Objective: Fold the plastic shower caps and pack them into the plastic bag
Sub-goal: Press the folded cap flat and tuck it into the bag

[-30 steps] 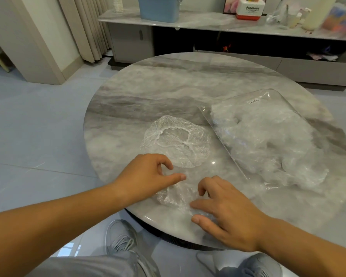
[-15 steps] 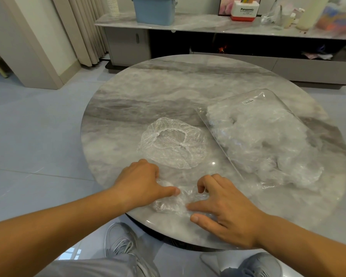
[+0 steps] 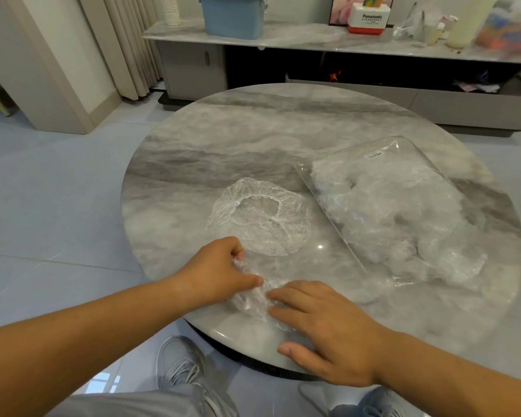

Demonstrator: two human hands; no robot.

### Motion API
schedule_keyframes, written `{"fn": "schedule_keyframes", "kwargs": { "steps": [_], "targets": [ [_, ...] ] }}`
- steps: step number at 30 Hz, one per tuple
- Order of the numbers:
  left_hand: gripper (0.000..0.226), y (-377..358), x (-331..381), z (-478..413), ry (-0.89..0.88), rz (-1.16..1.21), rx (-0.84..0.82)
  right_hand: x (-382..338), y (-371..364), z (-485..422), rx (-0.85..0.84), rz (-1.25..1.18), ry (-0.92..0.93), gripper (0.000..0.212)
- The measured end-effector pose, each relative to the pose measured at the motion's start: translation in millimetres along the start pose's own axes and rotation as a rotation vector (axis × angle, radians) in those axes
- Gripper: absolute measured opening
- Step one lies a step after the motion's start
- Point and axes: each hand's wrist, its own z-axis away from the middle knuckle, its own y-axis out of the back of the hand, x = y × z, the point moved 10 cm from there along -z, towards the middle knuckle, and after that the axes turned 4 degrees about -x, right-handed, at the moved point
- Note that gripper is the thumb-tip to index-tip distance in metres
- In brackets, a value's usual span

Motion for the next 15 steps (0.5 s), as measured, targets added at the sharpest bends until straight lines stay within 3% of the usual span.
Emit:
{"fn": "schedule_keyframes", "kwargs": {
  "steps": [5,8,12,15],
  "targets": [
    [0.033,6.3,0.1,2.0,0.033,0.434,0.013,-0.8,-1.1,0.4,-0.006,0.063,-0.01,0.053],
    [0.024,-8.3,11.3,8.9,0.022,0.603,-0.093,-2.0,-1.5,0.0,-0.007,0.089,-0.009,0.052],
    [0.027,-35.3,19.3,21.3,0.027,0.634,-0.231,-3.2,-3.2,1.6,-0.03,0.066,0.013,0.053],
    [0.04,-36.6,16.1,20.4,0.0,0.544,-0.206,0.8,-3.9,13.5,-0.02,0.031,0.011,0.06]
  ]
}}
